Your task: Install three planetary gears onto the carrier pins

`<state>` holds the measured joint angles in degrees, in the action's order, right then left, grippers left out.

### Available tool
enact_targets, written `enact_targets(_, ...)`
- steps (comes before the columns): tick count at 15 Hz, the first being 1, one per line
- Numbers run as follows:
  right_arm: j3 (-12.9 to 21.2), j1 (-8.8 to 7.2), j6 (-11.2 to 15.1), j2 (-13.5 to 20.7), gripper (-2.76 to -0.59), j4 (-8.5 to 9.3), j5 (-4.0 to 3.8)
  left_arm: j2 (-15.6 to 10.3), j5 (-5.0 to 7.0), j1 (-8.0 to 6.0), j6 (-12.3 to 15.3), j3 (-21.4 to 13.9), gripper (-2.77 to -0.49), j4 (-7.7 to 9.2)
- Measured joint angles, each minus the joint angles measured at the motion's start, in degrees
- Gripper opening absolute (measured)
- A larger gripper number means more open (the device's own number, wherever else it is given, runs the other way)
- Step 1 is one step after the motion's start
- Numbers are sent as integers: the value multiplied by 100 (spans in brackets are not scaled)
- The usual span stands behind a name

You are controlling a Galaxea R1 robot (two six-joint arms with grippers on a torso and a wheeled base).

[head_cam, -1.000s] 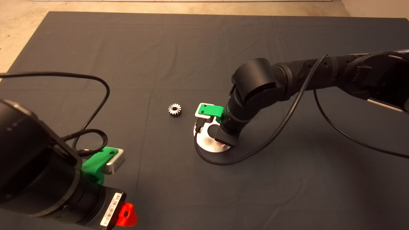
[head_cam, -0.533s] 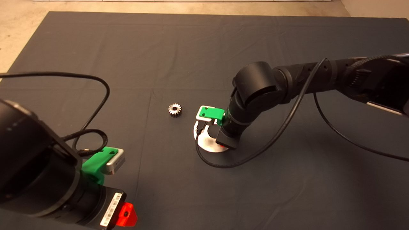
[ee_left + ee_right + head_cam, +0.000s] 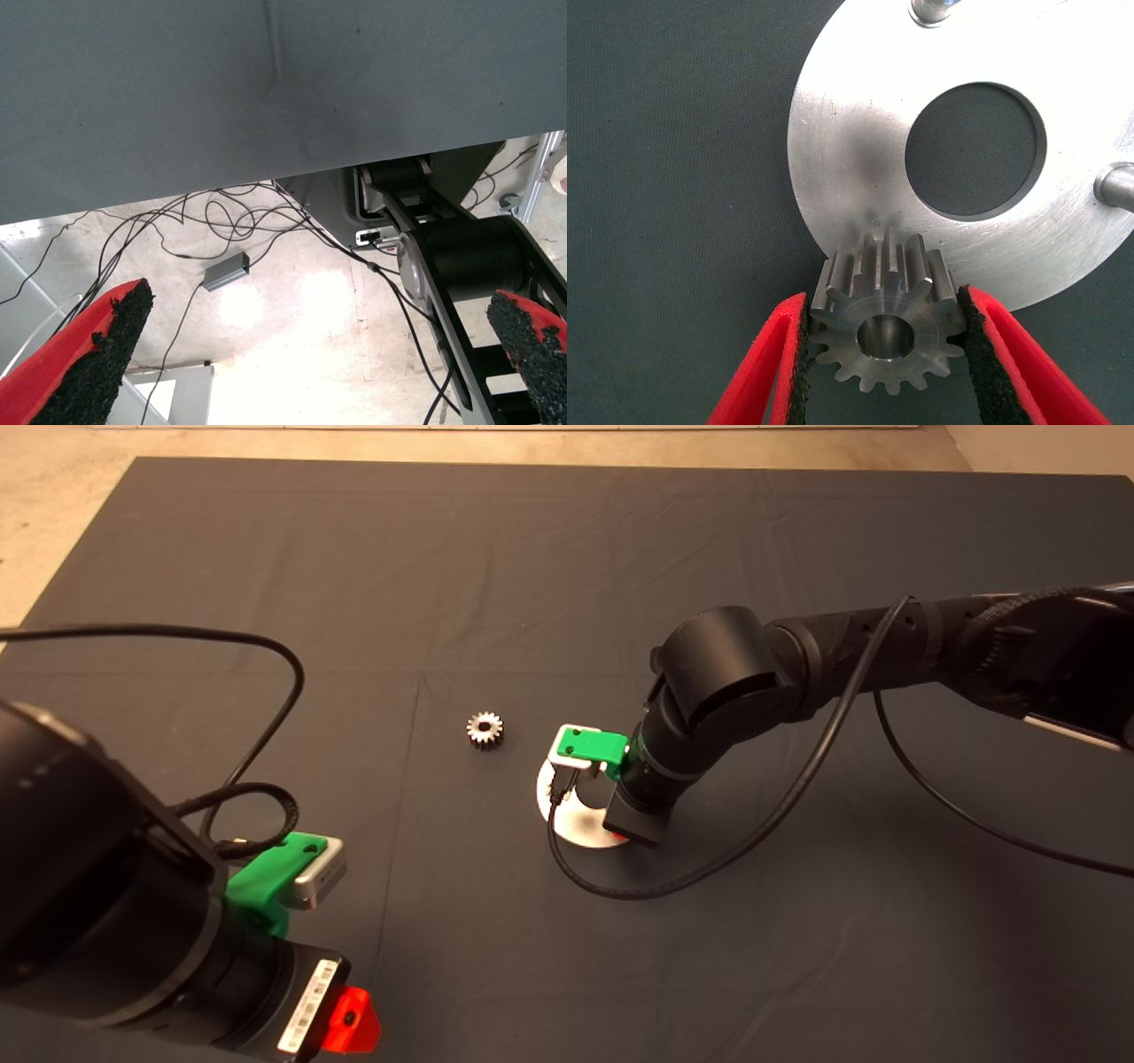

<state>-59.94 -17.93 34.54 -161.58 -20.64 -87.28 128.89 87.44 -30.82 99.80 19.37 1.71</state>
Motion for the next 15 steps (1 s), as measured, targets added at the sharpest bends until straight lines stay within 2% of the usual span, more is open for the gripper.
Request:
enact_targets(2,13,33,0,31,-231,0,-20,0,0,0,0,0,-51,0)
enact_targets(3,22,49,0,53,-231,-2,10,-1,0,0,0,0,-51,0)
enact_targets(15,85,63,-1,110,-231,-9,0,0,0,0,0,0,-51,0)
